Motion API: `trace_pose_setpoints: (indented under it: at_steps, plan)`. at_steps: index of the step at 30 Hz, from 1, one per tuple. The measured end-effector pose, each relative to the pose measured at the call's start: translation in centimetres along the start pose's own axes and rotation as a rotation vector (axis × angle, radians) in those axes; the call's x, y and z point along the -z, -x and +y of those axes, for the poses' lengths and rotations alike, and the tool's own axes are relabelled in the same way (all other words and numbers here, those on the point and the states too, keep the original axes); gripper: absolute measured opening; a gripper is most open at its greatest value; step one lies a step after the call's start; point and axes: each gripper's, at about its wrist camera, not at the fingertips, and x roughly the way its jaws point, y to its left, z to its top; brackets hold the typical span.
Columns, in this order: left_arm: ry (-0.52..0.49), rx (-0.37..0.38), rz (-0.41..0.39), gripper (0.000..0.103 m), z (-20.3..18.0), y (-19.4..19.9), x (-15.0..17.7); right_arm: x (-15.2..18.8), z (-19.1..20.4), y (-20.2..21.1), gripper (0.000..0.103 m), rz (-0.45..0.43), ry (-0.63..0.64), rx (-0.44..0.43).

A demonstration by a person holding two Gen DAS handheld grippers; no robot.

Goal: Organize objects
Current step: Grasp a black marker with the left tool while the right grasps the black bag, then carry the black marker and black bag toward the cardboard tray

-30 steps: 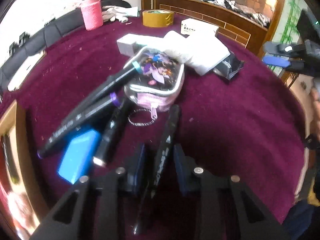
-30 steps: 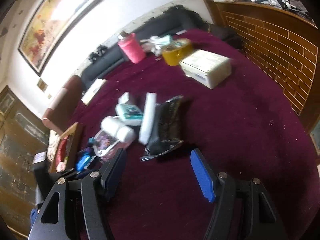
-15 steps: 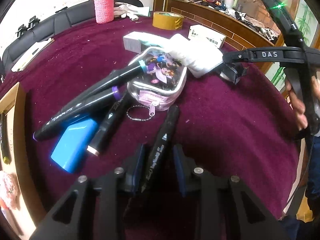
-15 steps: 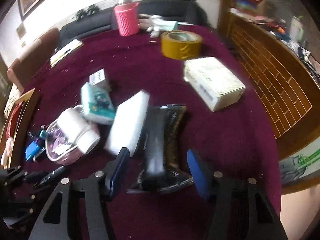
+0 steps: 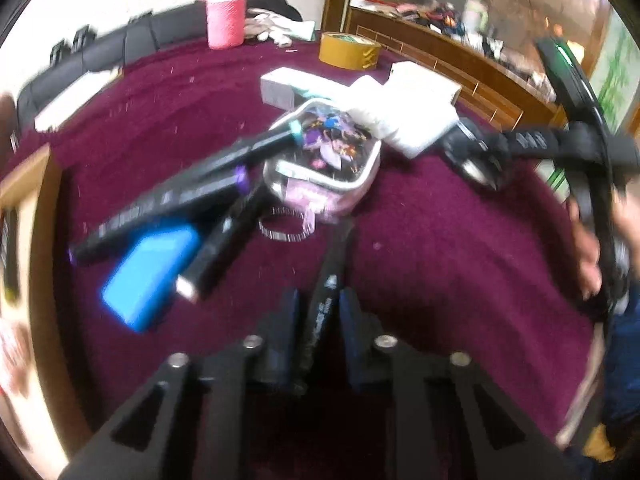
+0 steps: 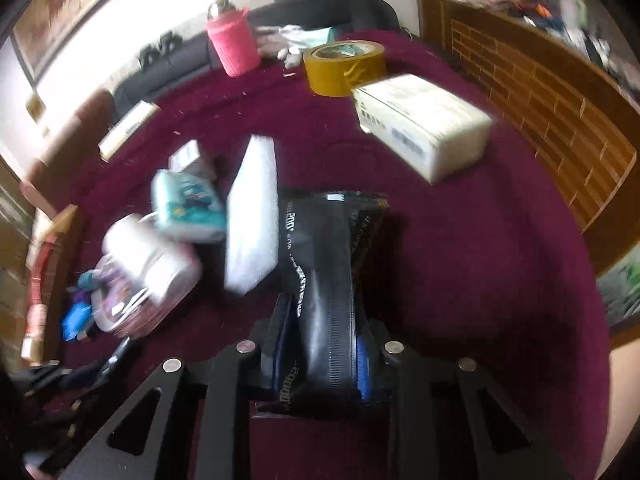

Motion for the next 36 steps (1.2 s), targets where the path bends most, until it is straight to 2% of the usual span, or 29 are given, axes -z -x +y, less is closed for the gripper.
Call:
trace_pose_setpoints:
  at_steps: [2,6,9,14,20,23,26,27,28,29,32,36]
  plan:
    - [0.059,0.053,0.003,0.014,0.8,0.7,0.9,1.9,-0.4,2.1,0.029,-0.029,-0.02,-0.037]
    - [0.083,0.075,-0.011,0.014,0.9,2.1,2.3,5.8,-0.6,5.6,0.029,-0.072,-0.027,-0.106]
    - [0.092,0.09,-0.037,0.014,1.0,3.2,2.7,7.1,0.7,6.8,0.029,-0.089,0.0,-0.176]
    - [0.114,0.077,-0.059,0.014,1.5,4.3,3.0,7.2,3.9,7.0,0.029,-0.103,0.056,-0.211]
    - [0.072,0.011,0.02,0.015,0.7,2.8,3.8,8.4,6.6,5.0,0.029,-0.031,0.122,-0.215]
    - [-0.025,-0.077,0.032,0.021,-1.1,2.6,4.0,8.9,7.6,4.0,0.029,-0.011,0.162,-0.174]
    - [-0.119,-0.171,0.007,0.022,-2.8,2.3,4.5,9.5,8.3,3.1,0.029,0.003,0.201,-0.143]
    - [-0.123,-0.185,-0.005,0.021,-3.1,2.3,4.7,9.7,8.4,2.8,0.029,0.006,0.21,-0.135]
    - [-0.111,-0.178,-0.01,0.02,-2.9,2.3,4.7,9.8,8.5,2.8,0.029,0.002,0.212,-0.131]
    - [-0.089,-0.161,-0.016,0.014,-2.5,2.4,4.6,9.9,8.6,2.8,0.029,0.002,0.209,-0.132]
    - [0.027,-0.051,-0.042,0.014,-0.3,3.1,4.4,9.7,8.6,3.3,0.026,-0.004,0.196,-0.166]
    - [0.105,0.022,-0.074,0.014,1.5,4.3,4.2,9.5,9.2,3.9,0.024,-0.016,0.197,-0.192]
